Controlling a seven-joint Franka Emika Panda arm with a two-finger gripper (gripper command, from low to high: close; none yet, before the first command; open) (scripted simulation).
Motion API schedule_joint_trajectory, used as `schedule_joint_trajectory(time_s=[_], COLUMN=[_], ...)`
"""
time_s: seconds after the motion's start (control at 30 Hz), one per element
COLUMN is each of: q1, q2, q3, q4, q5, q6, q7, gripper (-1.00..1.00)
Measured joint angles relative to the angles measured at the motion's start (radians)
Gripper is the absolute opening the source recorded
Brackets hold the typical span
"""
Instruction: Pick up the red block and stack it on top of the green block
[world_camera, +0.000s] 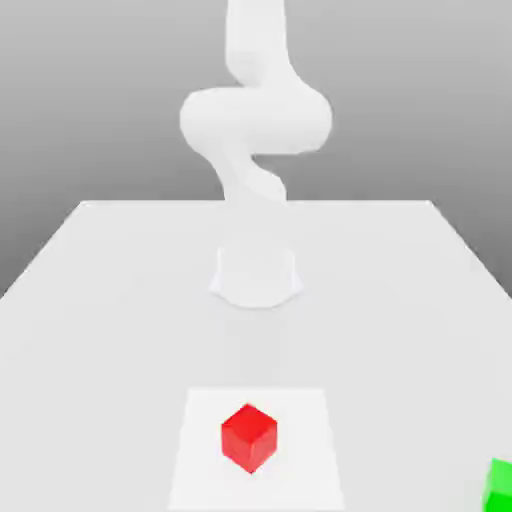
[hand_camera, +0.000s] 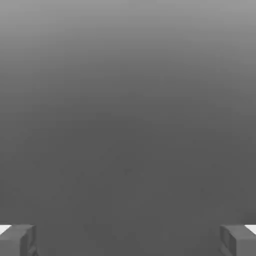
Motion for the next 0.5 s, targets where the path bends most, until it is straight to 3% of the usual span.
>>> schedule_joint_trajectory(time_s=[0.5], q1=[0.140], q2=[0.549], q3=[-0.153], q4=[-0.230], q5=[0.018], q6=[0.282], q7=[-0.568], gripper=[0.00])
